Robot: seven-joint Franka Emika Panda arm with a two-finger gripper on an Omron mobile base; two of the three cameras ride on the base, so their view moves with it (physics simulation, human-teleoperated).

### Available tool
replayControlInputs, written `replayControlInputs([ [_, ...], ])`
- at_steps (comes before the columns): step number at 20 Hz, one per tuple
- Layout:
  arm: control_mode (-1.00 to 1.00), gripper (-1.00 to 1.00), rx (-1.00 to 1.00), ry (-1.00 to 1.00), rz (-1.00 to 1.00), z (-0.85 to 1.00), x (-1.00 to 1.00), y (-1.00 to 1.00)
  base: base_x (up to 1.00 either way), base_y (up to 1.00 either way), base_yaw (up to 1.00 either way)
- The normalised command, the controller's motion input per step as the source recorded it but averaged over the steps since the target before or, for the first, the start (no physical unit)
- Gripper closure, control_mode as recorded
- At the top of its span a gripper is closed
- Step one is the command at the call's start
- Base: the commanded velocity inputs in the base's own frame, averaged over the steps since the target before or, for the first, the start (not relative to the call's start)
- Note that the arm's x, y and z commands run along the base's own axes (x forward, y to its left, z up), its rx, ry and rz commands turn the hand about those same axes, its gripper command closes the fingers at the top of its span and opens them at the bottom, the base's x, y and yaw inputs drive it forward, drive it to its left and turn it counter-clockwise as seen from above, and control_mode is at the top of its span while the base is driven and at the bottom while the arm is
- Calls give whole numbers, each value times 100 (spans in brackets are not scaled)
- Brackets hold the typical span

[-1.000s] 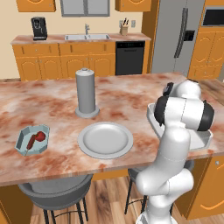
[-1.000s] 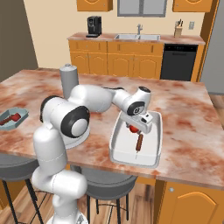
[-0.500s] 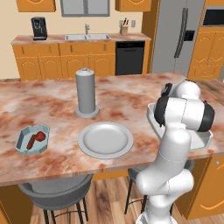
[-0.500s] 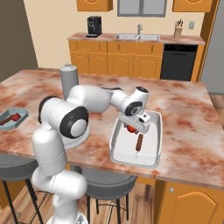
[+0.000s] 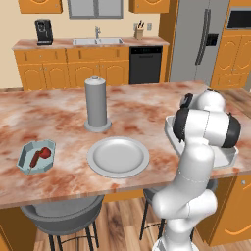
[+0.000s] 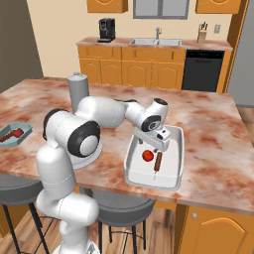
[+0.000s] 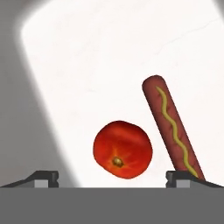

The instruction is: Place one cooked food and one vegetable from the large plate to each tupperware container.

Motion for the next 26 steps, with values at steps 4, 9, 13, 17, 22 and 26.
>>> replayControlInputs([
  [4,-100,-100,-1,0,-3,12,-16,0,0,0,0],
  [9,-100,-100,-13,-8,-1,59,-72,19,0,0,0],
  [13,-100,-100,-18,-24,13,73,-99,73,0,0,0],
  [17,-100,-100,-8,-21,20,59,-100,89,0,0,0],
  [22,-100,-100,0,-18,27,67,-95,99,0,0,0],
  [26,-100,-100,-15,-12,25,23,-67,97,0,0,0],
])
